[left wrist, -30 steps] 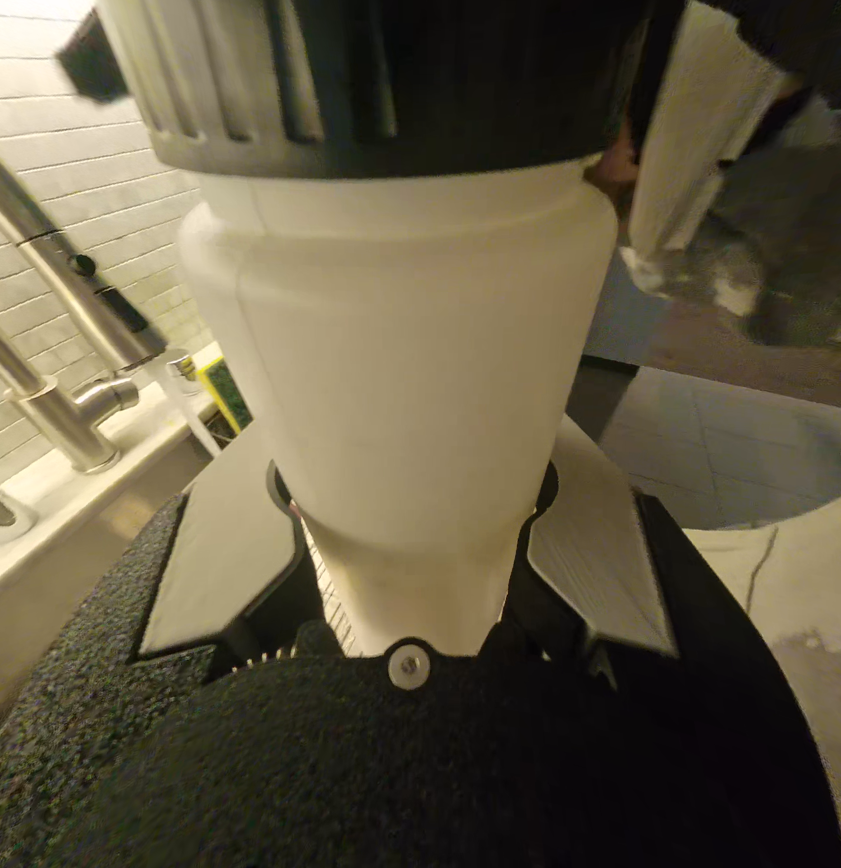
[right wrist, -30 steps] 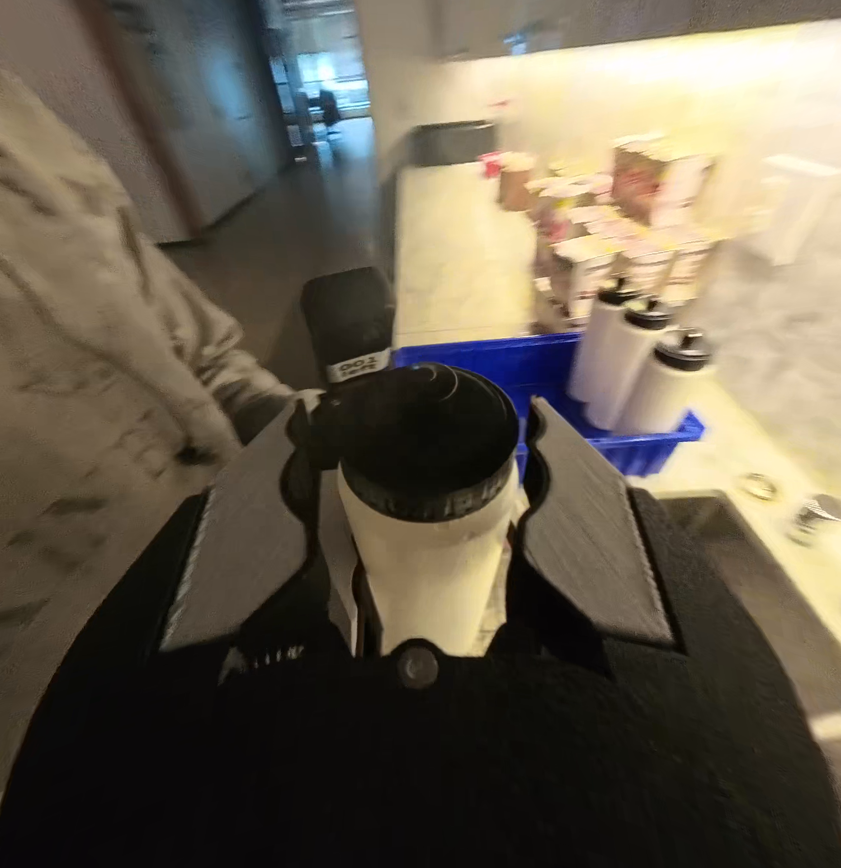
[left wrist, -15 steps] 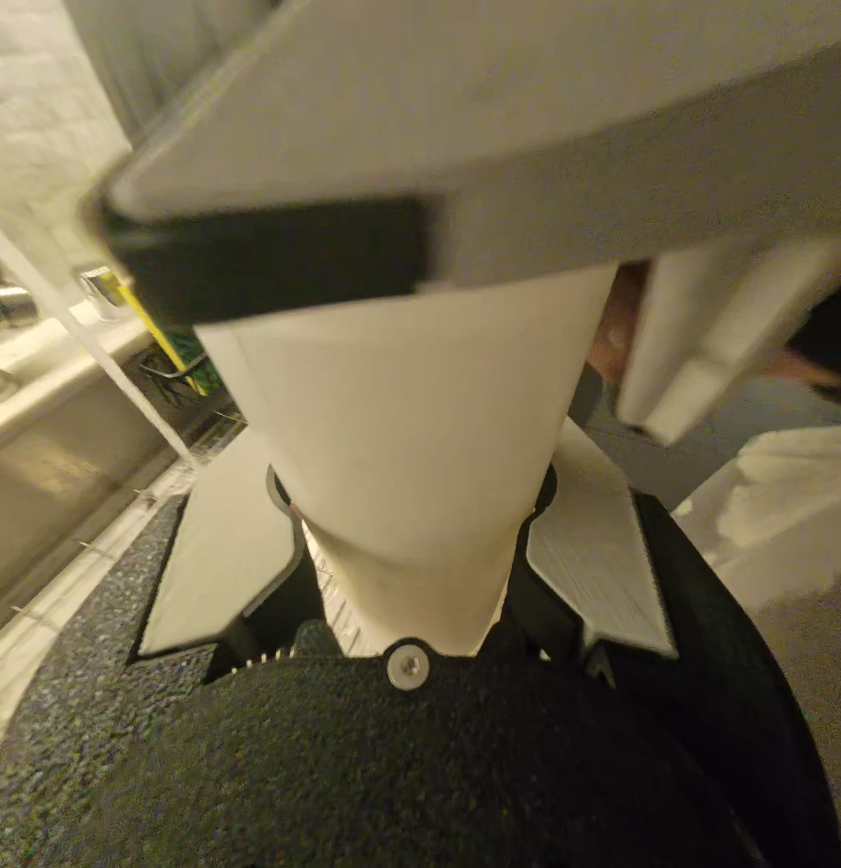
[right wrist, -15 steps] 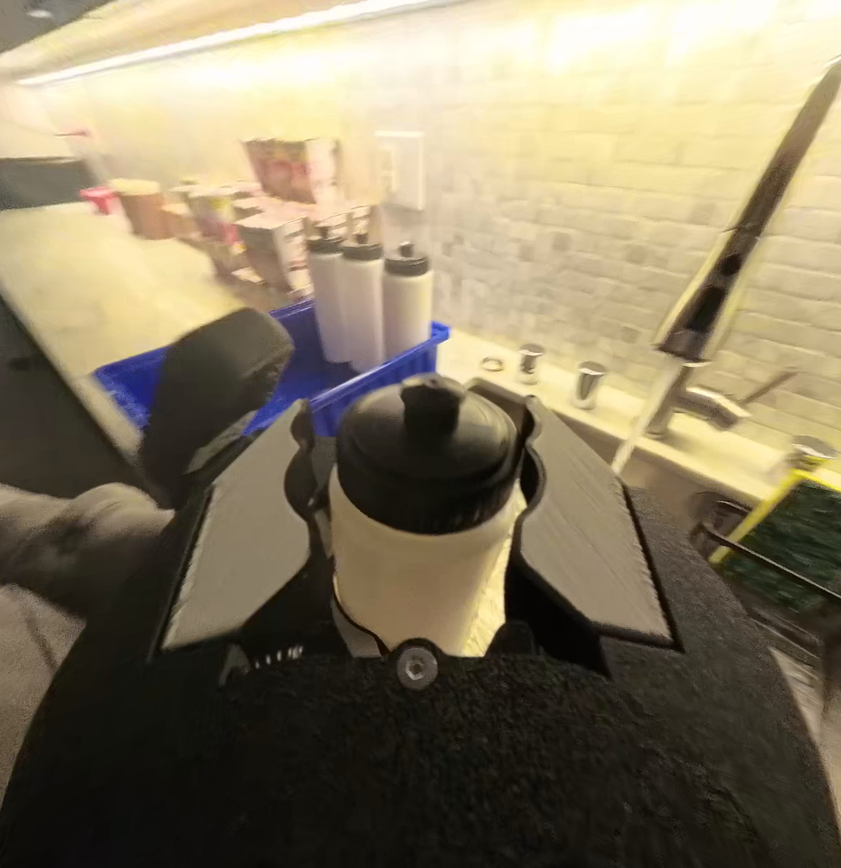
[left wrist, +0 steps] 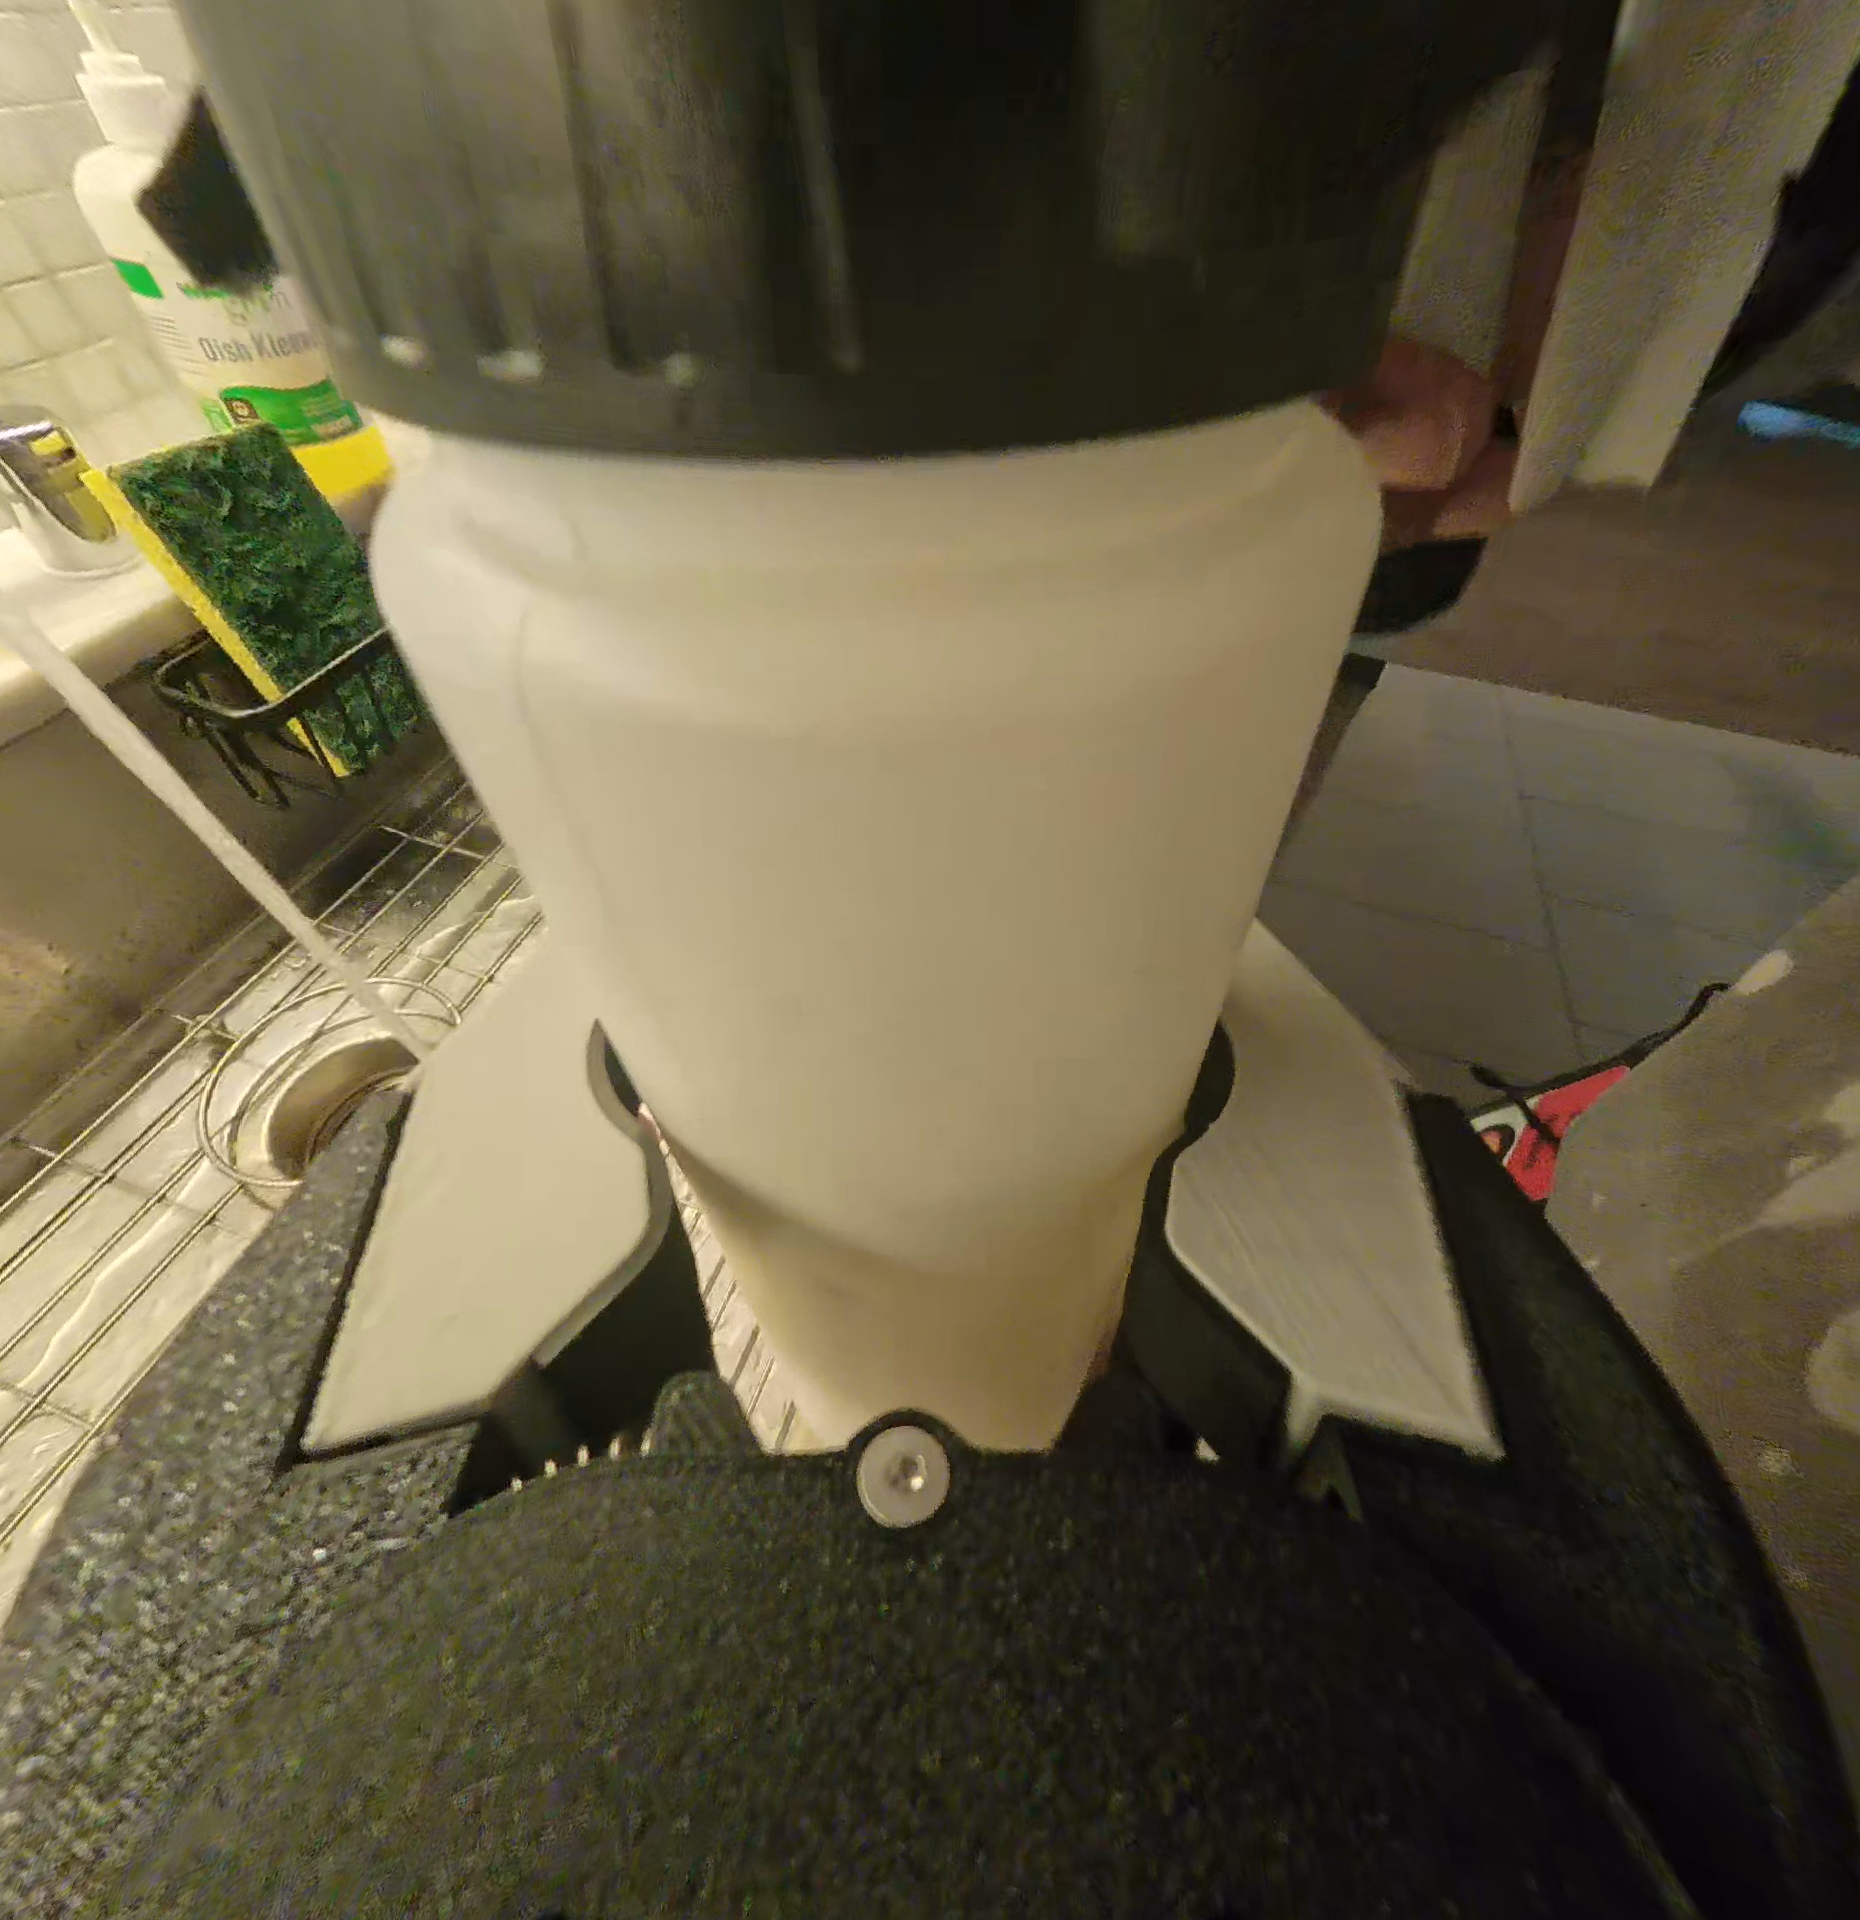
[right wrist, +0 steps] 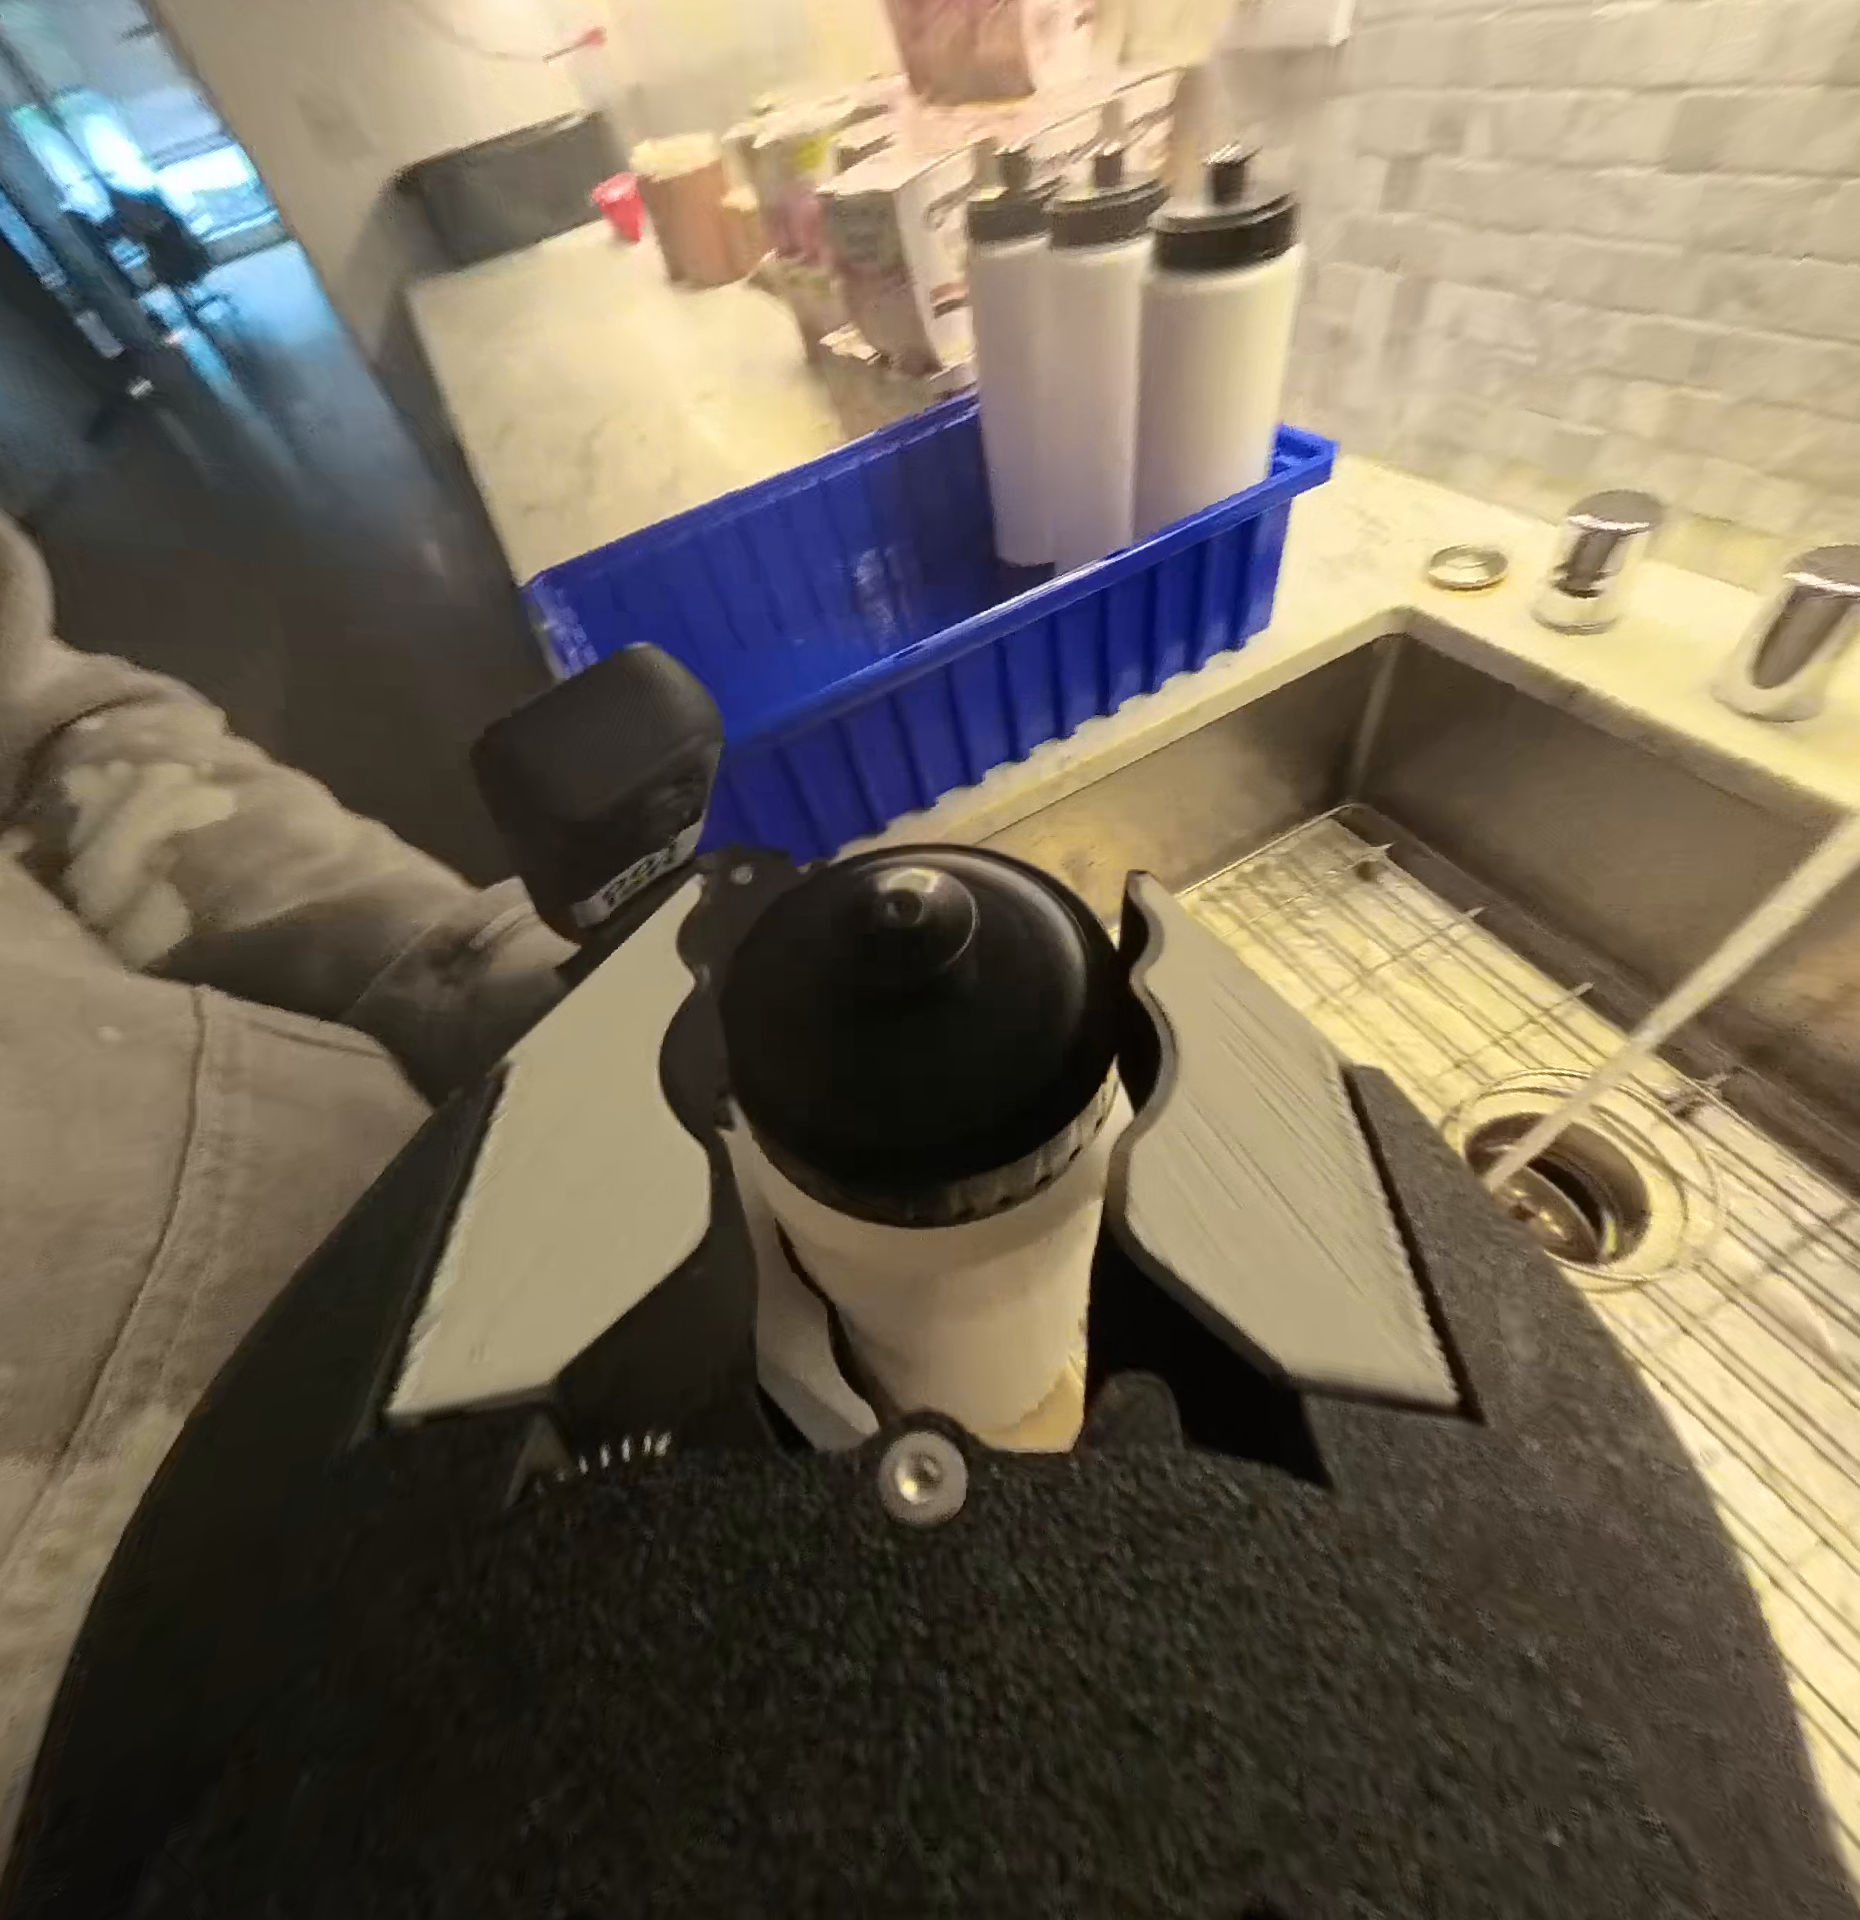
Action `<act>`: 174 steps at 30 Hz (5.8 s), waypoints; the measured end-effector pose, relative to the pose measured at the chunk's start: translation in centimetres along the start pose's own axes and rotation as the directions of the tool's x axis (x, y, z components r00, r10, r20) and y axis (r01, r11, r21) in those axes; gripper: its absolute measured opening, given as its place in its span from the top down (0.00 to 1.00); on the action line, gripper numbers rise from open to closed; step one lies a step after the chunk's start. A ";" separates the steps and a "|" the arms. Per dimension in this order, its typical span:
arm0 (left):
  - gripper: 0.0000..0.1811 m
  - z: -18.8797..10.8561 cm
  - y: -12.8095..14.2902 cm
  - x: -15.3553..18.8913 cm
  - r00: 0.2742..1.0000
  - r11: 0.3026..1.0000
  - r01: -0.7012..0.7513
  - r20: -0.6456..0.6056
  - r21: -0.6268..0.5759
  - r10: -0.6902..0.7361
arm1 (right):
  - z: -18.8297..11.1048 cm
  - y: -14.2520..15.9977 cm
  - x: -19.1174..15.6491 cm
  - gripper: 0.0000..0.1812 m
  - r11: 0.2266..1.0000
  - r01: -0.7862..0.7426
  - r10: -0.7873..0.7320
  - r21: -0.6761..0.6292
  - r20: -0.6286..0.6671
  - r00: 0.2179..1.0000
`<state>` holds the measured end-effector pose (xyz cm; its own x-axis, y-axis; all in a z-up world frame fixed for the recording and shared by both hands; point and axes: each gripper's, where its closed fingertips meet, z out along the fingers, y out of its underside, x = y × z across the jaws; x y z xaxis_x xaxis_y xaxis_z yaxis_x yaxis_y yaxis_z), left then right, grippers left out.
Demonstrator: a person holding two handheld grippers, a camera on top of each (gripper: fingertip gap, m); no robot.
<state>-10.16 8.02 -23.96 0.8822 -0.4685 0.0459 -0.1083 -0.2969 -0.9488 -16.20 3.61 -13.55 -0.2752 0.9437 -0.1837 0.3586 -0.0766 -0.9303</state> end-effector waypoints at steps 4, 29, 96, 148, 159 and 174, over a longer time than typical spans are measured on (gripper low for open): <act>0.43 0.1 0.0 0.0 1.000 1.000 -0.001 0.016 0.019 0.001 | 0.1 -0.3 0.6 0.59 0.994 0.020 0.011 0.111 -0.273 0.962; 0.40 0.1 -0.1 1.6 0.999 0.997 -0.038 -0.025 0.062 0.039 | -1.1 1.6 0.1 0.57 0.986 0.040 0.055 0.163 -0.540 0.840; 0.42 0.1 0.2 3.8 0.985 0.998 -0.051 -0.163 0.042 0.057 | -1.3 1.0 -0.7 0.48 0.991 0.003 0.055 0.131 -0.439 0.897; 0.42 -0.3 0.3 4.5 0.974 0.999 -0.036 -0.224 0.035 0.043 | -1.5 2.4 -1.7 0.46 0.999 0.041 -0.044 -0.030 -0.129 0.991; 0.41 -0.6 0.6 4.8 0.958 0.998 -0.057 -0.281 0.005 0.056 | -0.5 3.4 -3.8 0.53 0.989 0.130 -0.114 -0.067 0.201 0.973; 0.44 -0.1 0.5 4.0 0.991 1.000 -0.029 -0.129 0.000 0.029 | -1.6 2.2 -1.2 0.57 0.977 0.040 0.049 0.208 -0.405 0.913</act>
<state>-6.75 5.88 -24.25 0.8125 -0.5801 0.0582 -0.1341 -0.2831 -0.9497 -13.65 2.87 -14.84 0.1278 0.9882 -0.0849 0.1543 -0.1043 -0.9825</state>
